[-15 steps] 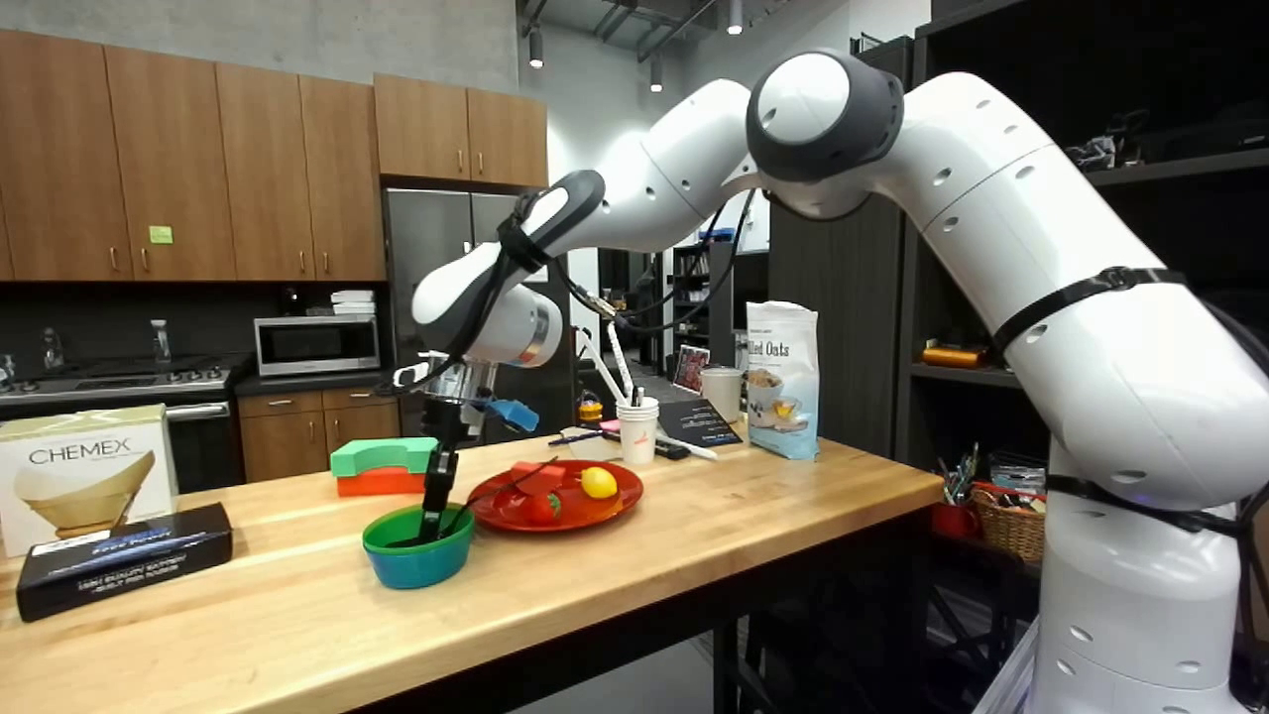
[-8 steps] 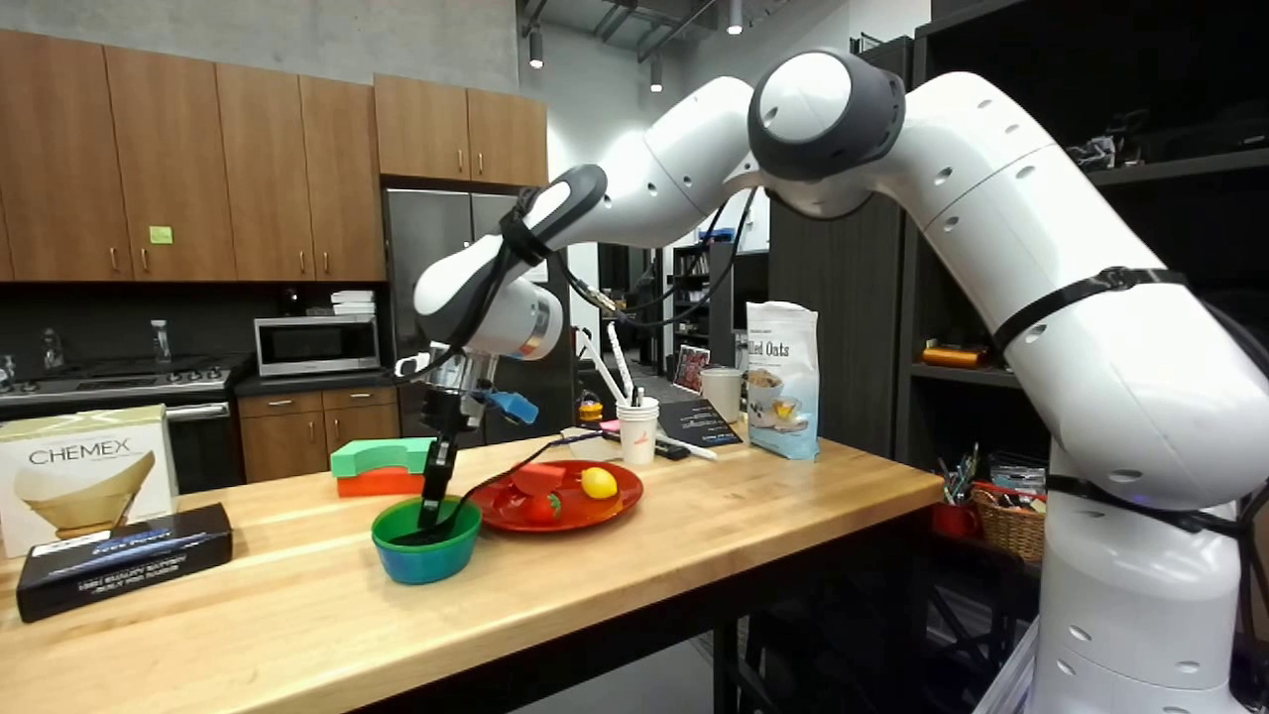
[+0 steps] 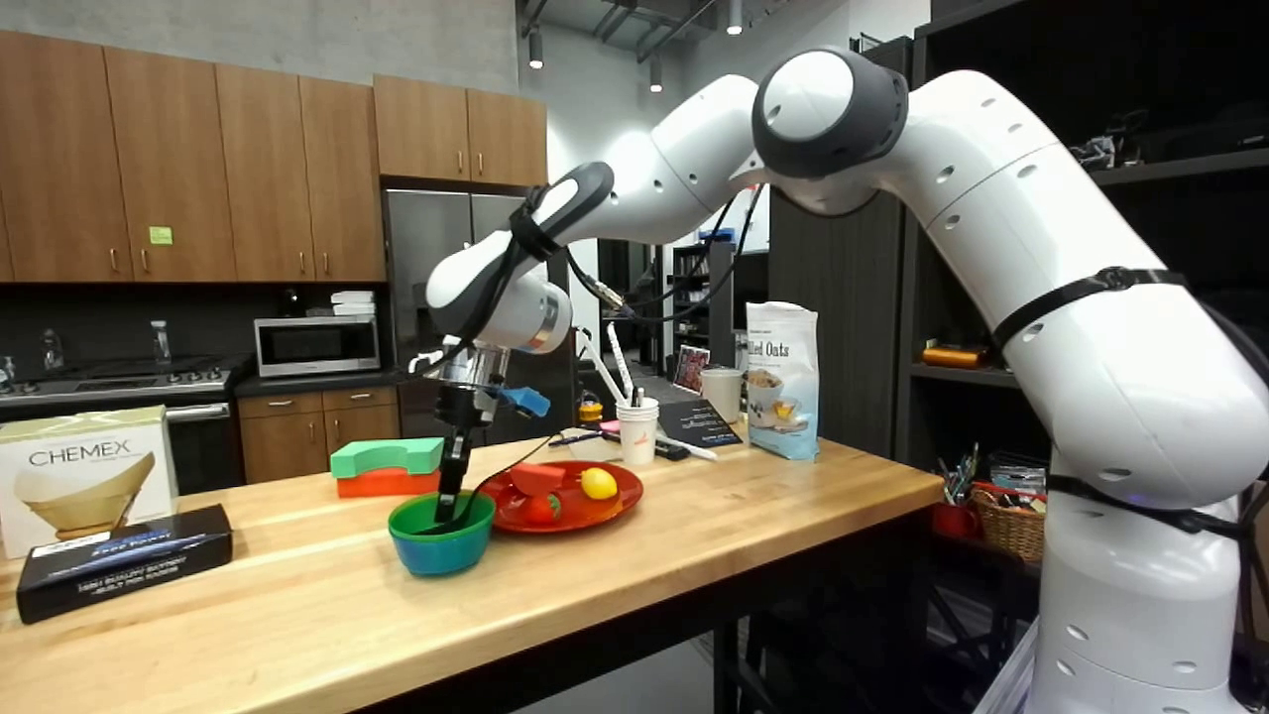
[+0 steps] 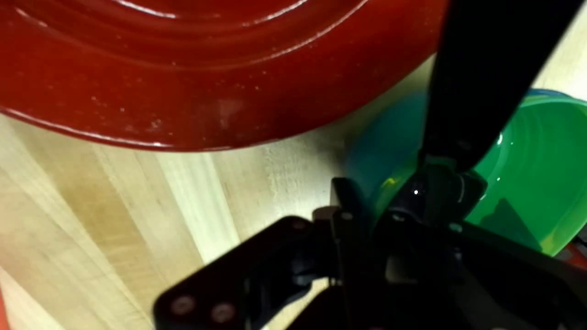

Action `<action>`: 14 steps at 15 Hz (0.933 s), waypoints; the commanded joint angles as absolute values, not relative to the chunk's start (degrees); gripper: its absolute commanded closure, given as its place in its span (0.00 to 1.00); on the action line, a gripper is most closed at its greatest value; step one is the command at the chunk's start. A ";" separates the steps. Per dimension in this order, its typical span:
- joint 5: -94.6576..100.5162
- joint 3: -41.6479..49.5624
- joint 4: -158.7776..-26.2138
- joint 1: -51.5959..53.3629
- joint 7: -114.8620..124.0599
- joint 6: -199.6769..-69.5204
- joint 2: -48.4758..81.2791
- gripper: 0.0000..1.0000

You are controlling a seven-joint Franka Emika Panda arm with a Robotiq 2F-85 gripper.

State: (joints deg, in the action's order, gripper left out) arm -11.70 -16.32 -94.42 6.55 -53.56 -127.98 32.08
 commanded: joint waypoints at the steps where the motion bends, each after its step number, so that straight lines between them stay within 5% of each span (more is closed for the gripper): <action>1: -14.20 -17.62 -99.57 3.96 -54.85 -127.41 26.71 0.98; 14: -22.98 -14.35 -119.29 0.66 -54.27 -131.03 8.85 0.98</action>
State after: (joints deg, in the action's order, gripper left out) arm -20.15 -15.73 -111.55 1.53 -53.76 -128.64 15.73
